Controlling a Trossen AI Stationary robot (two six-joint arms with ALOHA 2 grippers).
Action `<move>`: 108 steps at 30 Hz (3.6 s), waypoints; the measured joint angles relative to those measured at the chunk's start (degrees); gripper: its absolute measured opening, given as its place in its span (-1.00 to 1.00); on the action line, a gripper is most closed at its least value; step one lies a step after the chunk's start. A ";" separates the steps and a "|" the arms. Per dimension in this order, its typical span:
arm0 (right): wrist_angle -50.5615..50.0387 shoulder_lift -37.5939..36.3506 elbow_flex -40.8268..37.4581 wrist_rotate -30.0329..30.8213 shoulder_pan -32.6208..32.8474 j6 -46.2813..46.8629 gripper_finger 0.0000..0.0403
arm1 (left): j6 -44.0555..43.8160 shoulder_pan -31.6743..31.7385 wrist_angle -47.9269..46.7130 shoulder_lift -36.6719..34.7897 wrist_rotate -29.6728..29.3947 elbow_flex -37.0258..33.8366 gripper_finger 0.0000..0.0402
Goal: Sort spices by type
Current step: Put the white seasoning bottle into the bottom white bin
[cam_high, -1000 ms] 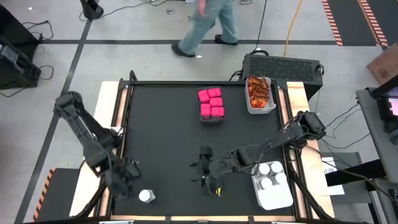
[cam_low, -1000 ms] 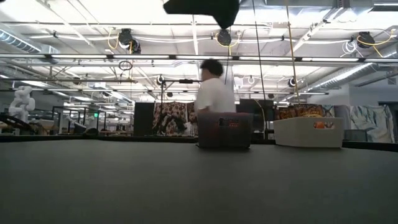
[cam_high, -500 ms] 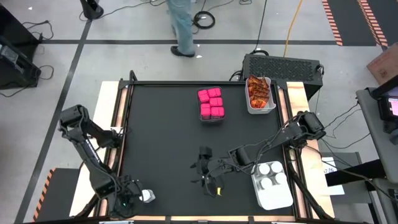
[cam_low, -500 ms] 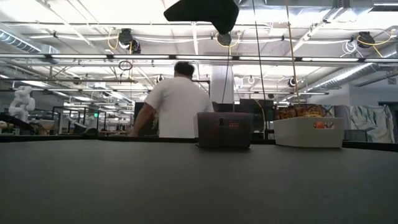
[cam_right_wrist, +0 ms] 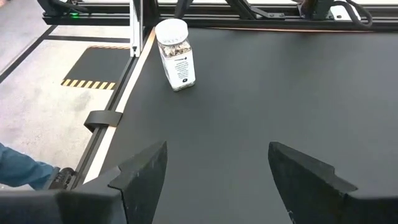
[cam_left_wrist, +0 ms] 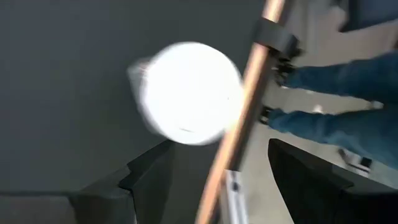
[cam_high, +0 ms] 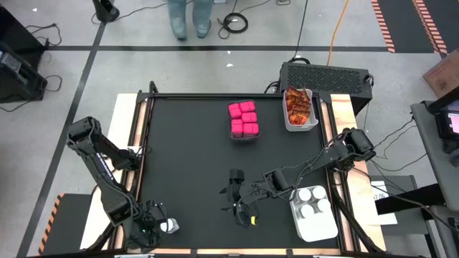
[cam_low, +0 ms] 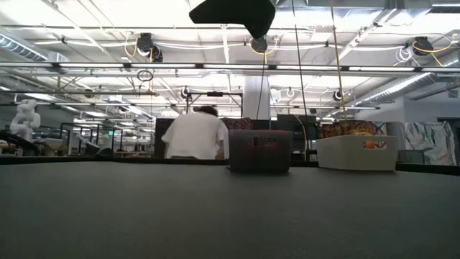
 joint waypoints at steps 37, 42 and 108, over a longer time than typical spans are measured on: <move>-2.05 -0.02 0.00 0.02 0.01 0.23 0.36 | 16.66 5.82 -5.46 1.17 -0.81 2.24 0.29; -2.45 -0.02 0.00 0.02 0.02 0.22 0.36 | 16.60 5.77 -10.99 -2.72 -3.43 1.92 0.29; -24.44 -12.28 -2.18 6.46 4.98 12.45 0.07 | 44.43 31.96 -7.82 1.92 0.21 9.25 0.03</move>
